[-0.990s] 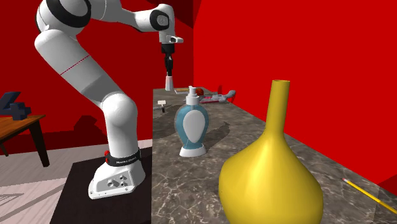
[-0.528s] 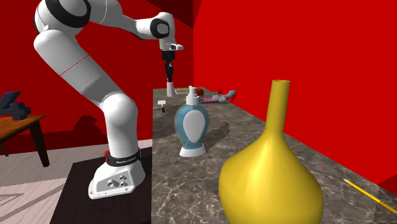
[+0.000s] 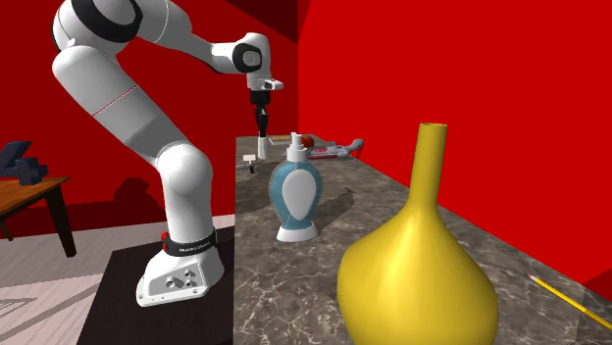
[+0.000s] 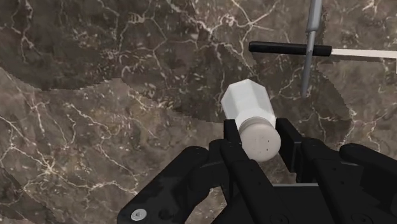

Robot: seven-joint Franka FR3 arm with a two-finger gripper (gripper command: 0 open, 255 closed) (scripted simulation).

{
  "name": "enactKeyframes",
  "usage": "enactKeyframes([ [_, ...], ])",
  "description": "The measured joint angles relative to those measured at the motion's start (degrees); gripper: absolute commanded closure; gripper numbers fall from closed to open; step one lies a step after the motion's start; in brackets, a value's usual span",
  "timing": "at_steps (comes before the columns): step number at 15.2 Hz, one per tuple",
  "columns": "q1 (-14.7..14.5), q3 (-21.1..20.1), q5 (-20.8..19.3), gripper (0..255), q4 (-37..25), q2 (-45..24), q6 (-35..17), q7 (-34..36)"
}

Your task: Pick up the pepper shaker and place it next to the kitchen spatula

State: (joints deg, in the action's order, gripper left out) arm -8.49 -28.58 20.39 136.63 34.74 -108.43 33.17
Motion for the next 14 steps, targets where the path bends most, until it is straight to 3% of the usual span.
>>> enactKeyframes([
  [14, -0.5, -2.9, 2.0, 255, 8.3, -2.3, -10.6, -0.8],
])
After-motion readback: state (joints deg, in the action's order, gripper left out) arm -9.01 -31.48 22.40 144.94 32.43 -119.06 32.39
